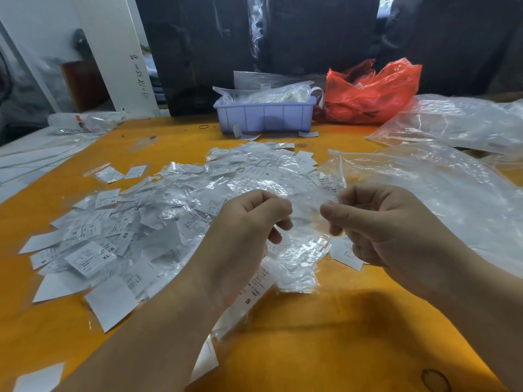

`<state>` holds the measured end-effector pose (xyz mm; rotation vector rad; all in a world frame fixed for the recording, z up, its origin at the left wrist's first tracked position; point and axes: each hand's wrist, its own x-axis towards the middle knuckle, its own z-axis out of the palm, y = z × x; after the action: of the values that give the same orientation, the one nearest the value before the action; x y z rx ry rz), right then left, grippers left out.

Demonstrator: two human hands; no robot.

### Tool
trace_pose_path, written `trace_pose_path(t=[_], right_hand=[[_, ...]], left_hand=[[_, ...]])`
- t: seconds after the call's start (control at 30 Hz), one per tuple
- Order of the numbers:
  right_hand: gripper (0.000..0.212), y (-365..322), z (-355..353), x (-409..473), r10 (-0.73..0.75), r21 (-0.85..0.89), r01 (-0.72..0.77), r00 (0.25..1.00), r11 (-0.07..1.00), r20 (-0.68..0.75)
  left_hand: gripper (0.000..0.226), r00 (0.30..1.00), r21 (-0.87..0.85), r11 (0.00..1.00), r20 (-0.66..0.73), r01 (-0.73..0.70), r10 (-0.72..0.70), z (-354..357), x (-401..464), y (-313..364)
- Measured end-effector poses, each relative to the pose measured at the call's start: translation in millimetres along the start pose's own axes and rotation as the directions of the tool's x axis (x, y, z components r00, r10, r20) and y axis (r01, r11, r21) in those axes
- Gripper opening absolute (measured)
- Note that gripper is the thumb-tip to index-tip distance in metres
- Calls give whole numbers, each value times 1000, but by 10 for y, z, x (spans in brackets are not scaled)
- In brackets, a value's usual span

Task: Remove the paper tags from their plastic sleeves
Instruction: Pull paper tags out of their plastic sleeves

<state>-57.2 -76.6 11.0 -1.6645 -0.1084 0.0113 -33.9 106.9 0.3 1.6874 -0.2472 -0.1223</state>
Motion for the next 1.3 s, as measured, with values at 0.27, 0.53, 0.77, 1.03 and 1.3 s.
trace_pose_path(t=[0.27,0.53,0.77,1.03,1.3], right_hand=[[24,17,35,-15,-2,-33,5,996,999,84],[16,23,-15,22,-48,98,53,998,994,-51],[15,-3,-108,26,-28,50,28,1000,998,11],[23,-15,-73,9,-35,0,35,993,999,110],[15,-50,-11,-25,-38,-71,46,993,996,108]], left_hand=[[4,983,95,982,100,-162,152,38,-56,9],[8,981,49,983,91,-174,169,31,-40,-8],[28,982,-46,981,-3,-187,187,-10,-35,43],[12,979,50,984,-107,-171,176,-14,-6,-9],[13,970,8,976,-112,-216,216,-25,-4,16]])
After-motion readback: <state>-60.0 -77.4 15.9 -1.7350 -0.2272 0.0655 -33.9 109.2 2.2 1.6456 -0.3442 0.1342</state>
